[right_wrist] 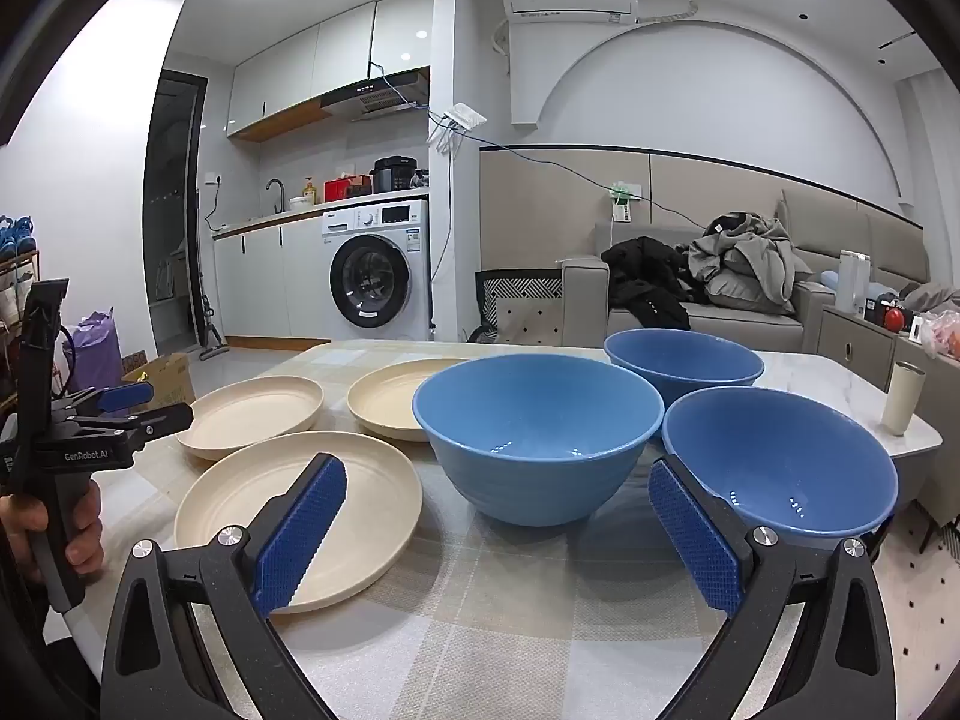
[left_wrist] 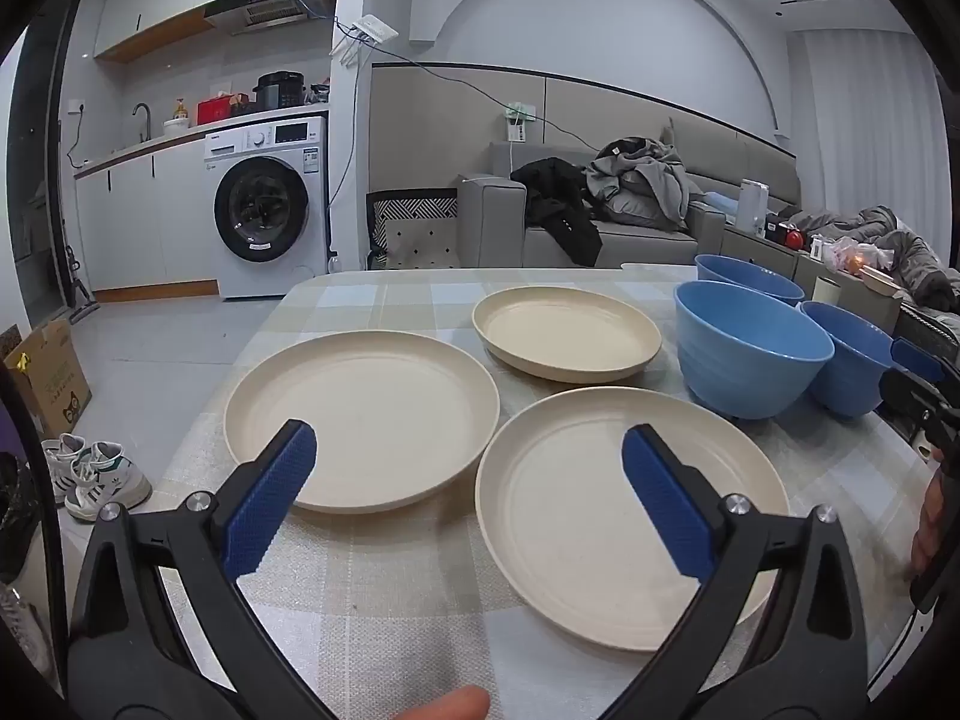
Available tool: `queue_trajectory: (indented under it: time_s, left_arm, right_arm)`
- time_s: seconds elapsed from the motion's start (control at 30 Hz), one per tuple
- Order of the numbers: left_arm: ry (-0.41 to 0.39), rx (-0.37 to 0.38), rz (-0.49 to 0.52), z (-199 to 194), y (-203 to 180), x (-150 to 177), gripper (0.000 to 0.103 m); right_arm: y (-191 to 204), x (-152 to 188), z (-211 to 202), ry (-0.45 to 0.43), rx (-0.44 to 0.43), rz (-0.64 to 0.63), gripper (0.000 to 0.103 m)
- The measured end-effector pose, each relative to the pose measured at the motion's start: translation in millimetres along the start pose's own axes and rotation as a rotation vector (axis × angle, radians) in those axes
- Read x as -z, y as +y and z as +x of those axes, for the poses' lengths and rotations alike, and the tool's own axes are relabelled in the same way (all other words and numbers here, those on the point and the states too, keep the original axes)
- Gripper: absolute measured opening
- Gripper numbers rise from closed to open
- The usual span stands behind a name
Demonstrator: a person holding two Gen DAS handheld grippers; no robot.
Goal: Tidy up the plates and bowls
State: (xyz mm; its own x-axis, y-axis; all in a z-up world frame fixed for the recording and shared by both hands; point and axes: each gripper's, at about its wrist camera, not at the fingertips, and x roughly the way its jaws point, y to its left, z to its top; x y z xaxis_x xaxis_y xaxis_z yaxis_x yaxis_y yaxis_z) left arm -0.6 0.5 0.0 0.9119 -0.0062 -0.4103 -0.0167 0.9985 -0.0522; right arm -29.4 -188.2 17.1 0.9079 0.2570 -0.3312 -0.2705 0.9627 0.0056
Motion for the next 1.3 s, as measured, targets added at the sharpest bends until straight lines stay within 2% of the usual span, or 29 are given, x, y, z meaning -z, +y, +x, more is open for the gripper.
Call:
queue_trajectory:
  time_s: [1.3]
  left_arm:
    - [0.004, -0.005, 0.009, 0.1, -0.3, -0.1, 0.102]
  right_arm:
    - [-0.2, -0.2, -0.5, 0.005, 0.000, -0.002, 0.103]
